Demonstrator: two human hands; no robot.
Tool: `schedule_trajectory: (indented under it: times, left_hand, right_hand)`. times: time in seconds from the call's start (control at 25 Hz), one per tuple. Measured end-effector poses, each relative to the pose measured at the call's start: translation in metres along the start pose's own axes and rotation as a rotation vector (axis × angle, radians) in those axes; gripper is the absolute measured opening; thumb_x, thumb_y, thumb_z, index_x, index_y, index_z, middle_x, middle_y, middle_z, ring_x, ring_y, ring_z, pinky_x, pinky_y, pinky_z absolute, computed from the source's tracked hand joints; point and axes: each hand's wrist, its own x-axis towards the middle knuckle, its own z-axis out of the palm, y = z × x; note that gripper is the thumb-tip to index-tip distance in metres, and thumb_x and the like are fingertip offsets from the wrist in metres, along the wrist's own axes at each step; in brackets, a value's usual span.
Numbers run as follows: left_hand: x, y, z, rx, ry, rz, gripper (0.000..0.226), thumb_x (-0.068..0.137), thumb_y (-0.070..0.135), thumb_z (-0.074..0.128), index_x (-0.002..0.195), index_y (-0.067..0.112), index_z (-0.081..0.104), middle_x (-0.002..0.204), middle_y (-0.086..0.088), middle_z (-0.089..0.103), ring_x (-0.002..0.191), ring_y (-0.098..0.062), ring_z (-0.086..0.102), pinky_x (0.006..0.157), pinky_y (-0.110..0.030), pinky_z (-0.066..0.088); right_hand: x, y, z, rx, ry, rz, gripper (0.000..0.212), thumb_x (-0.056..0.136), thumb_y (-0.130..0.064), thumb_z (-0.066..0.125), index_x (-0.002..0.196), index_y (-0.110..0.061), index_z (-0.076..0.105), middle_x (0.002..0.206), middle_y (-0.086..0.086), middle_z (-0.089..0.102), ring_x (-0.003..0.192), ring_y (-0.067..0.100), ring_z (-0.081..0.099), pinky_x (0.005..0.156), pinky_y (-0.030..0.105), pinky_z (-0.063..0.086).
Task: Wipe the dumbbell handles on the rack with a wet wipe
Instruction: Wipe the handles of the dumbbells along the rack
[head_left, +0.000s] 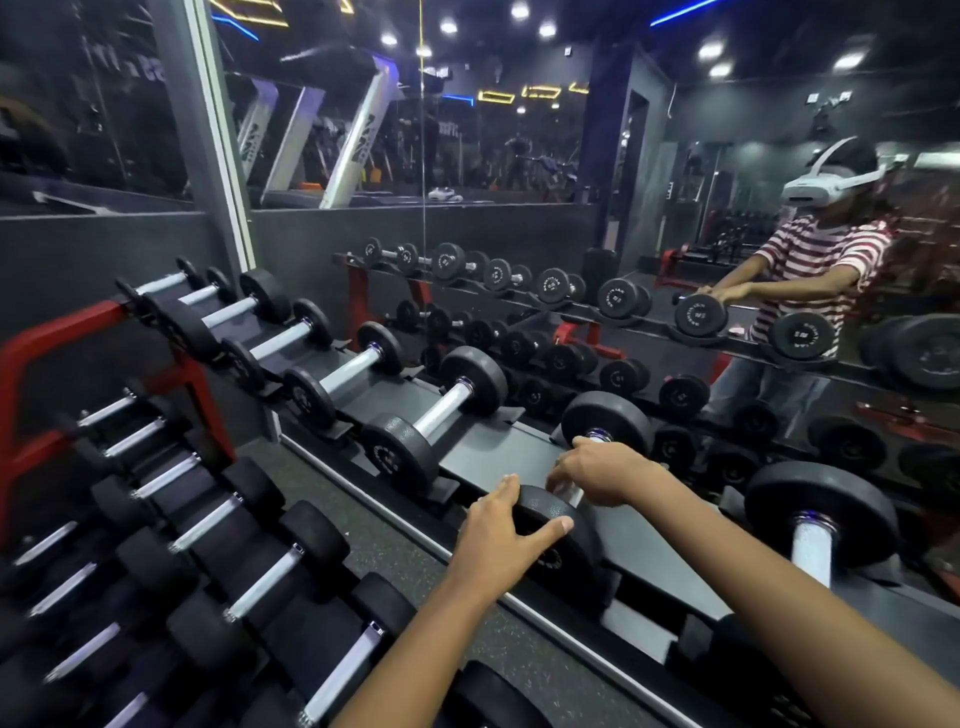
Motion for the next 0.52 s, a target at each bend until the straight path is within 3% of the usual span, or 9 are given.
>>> schedule_trajectory:
  times: [0.24, 0.44, 0.52]
  left_hand:
    - [0.001, -0.004, 0.002, 0.008, -0.026, -0.029, 0.094, 0.075, 0.064, 0.063, 0.146, 0.012, 0.03, 0.15, -0.004, 0.036, 0.139, -0.017, 0.03, 0.113, -0.033, 0.03]
    - [0.003, -0.006, 0.001, 0.026, -0.022, -0.013, 0.092, 0.076, 0.063, 0.064, 0.145, 0.011, 0.032, 0.15, -0.005, 0.036, 0.138, -0.019, 0.031, 0.113, -0.036, 0.03]
    - [0.003, -0.008, 0.002, 0.021, -0.018, -0.011, 0.093, 0.076, 0.063, 0.063, 0.146, 0.012, 0.031, 0.151, -0.005, 0.035, 0.139, -0.02, 0.03, 0.113, -0.037, 0.03]
  right_hand:
    - [0.017, 0.02, 0.002, -0.109, -0.032, 0.188, 0.034, 0.099, -0.019, 0.043, 0.13, -0.032, 0.049, 0.133, -0.008, 0.048, 0.121, 0.023, 0.039, 0.089, 0.031, 0.042]
    - [0.015, 0.022, 0.012, -0.004, 0.008, 0.056, 0.033, 0.095, -0.017, 0.042, 0.123, -0.026, 0.055, 0.128, -0.004, 0.053, 0.112, 0.022, 0.047, 0.096, 0.028, 0.039]
    - [0.006, 0.013, 0.012, 0.096, 0.046, 0.001, 0.039, 0.092, -0.012, 0.041, 0.128, -0.024, 0.053, 0.129, -0.005, 0.053, 0.104, 0.018, 0.043, 0.087, 0.022, 0.032]
